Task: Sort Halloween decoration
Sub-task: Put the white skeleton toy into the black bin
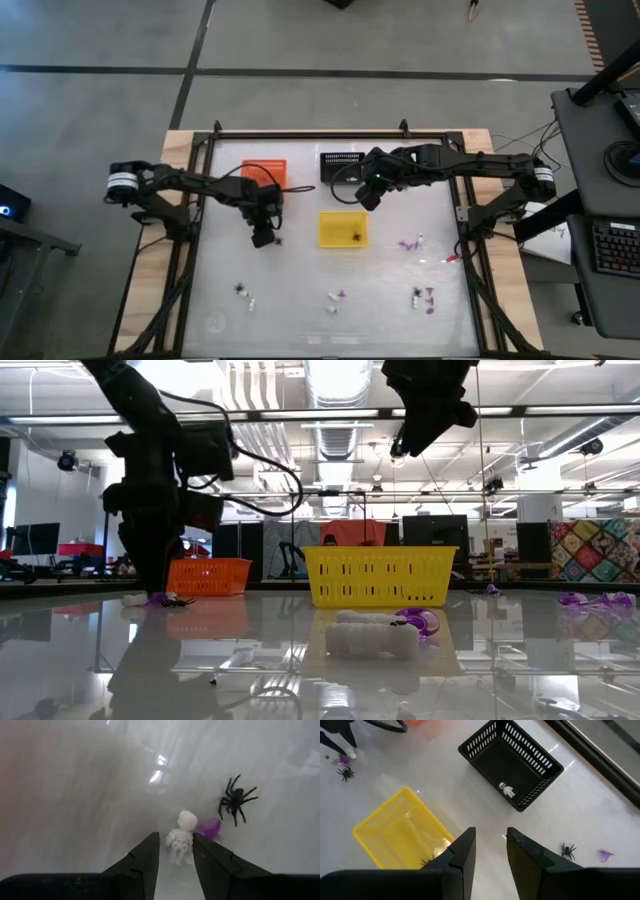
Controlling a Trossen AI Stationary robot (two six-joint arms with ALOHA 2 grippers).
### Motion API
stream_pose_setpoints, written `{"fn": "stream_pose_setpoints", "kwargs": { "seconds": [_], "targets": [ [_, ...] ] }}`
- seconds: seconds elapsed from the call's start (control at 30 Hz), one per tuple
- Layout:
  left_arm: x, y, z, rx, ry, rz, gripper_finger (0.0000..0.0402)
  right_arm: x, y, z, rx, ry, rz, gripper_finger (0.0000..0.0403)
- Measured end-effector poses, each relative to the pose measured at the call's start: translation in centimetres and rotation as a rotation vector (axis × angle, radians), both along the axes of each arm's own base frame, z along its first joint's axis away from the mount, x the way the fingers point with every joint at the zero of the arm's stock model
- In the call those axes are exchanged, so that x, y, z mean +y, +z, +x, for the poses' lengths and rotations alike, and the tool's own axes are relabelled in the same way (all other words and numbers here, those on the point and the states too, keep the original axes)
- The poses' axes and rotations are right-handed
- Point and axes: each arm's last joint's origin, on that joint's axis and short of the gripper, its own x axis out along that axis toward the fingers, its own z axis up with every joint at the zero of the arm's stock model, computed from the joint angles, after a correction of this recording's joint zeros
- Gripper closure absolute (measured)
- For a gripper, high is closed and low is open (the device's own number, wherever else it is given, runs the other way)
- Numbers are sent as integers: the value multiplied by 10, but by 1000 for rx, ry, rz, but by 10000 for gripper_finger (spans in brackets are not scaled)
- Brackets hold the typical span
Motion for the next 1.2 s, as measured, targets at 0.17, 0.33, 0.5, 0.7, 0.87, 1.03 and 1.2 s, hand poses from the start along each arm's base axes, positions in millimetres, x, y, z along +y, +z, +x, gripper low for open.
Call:
{"fn": "stream_pose_setpoints", "kwargs": {
  "seconds": [0.17,0.33,0.5,0.7,0.87,1.03,1.2],
  "targets": [
    [0,-4,2,20,24,-8,301,0,0,0,6,18,-8,305],
    [0,-1,0,9,28,-3,334,0,0,0,11,28,-13,305],
    [0,0,0,6,27,-4,390,0,0,0,12,29,-14,305],
    [0,1,-1,-4,25,-4,396,0,0,0,14,33,-16,305],
    [0,13,3,-57,23,-7,400,0,0,0,14,34,-18,305],
    [2,35,11,-141,23,8,401,0,0,0,17,31,-30,305],
    [9,57,23,-216,42,89,401,-1,0,0,19,27,-44,305]
  ]
}}
